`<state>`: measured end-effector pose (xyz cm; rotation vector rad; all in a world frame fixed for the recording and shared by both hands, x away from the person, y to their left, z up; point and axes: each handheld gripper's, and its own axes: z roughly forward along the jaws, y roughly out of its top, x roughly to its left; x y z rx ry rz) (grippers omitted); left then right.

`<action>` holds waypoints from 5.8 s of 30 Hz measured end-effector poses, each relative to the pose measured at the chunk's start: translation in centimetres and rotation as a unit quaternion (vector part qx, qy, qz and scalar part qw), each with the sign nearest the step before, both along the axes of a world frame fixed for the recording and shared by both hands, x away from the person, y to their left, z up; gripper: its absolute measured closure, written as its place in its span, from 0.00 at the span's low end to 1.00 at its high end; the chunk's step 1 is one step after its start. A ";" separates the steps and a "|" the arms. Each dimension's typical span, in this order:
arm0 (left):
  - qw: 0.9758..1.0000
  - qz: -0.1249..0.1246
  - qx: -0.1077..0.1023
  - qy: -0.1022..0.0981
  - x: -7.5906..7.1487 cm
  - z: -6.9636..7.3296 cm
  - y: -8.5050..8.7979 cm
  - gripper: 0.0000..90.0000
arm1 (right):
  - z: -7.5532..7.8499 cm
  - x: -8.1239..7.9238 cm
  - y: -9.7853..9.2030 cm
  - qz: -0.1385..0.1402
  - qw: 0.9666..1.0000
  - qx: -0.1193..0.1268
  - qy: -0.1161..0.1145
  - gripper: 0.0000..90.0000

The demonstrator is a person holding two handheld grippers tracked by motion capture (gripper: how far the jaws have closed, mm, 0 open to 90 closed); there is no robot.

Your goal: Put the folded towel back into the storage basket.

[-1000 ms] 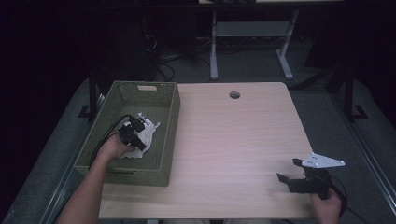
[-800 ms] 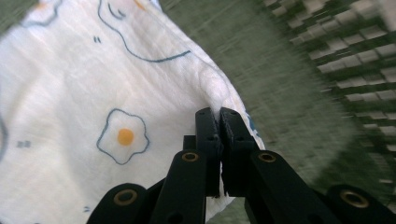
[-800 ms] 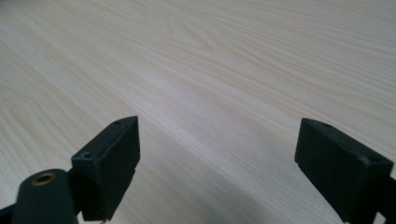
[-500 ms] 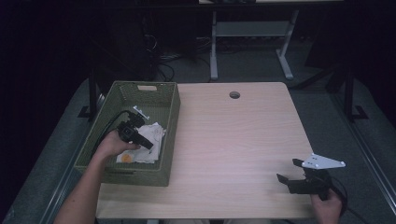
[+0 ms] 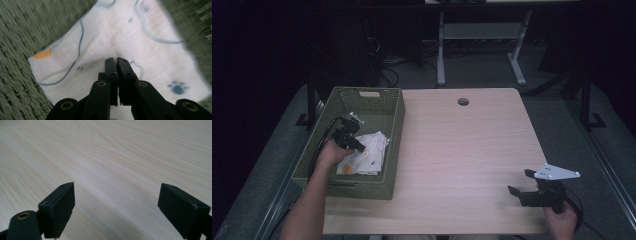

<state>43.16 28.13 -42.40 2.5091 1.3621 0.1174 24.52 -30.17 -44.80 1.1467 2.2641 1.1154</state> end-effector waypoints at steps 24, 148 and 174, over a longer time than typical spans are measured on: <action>0.995 0.016 -0.062 -0.074 -3.5 5.1 0.3 0.75 | -0.1 0.2 0.8 0.011 1.000 -0.003 0.003 0.15; 0.919 -0.168 -0.314 -0.169 -13.0 9.8 -12.3 0.43 | 0.6 -1.3 0.7 0.016 1.000 0.007 -0.015 0.15; 0.917 -0.206 -0.298 -0.164 -14.6 6.9 -21.6 0.41 | 0.3 -0.9 0.0 0.008 1.000 0.012 -0.009 0.15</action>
